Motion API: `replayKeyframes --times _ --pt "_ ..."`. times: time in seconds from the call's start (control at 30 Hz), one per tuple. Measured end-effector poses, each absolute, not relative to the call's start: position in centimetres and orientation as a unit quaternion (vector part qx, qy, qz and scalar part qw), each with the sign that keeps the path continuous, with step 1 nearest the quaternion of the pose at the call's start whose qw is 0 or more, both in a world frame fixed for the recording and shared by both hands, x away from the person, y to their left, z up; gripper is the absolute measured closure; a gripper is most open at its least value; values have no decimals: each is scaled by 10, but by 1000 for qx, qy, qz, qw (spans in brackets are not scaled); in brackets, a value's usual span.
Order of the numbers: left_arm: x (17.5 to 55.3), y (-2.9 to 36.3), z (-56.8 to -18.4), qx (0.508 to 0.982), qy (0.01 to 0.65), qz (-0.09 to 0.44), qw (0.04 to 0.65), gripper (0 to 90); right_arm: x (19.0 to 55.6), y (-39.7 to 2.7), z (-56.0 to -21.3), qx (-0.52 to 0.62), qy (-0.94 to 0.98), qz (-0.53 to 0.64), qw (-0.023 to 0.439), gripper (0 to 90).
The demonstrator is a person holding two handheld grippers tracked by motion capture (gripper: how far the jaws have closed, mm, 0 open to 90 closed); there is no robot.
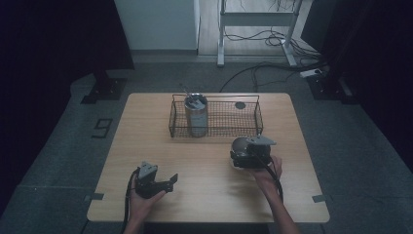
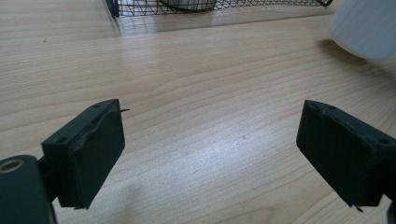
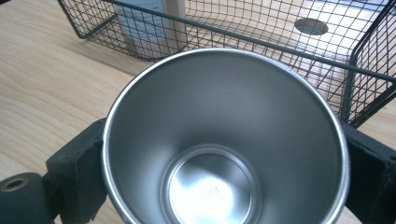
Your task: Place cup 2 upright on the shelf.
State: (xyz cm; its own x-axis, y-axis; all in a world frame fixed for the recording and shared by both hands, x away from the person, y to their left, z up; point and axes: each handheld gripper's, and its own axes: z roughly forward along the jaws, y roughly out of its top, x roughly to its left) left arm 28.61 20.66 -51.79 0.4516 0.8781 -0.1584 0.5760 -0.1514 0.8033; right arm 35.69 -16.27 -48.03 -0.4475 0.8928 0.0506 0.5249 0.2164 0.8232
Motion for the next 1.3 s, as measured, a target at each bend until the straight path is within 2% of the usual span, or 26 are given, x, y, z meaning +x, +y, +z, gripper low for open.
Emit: replayKeyframes --times 0.77,1.3 --pt "282 206 -508 741 476 143 452 84 362 -159 -428 497 727 414 232 62" --pt "283 204 -507 748 471 144 445 84 386 -153 -400 503 719 415 240 62"
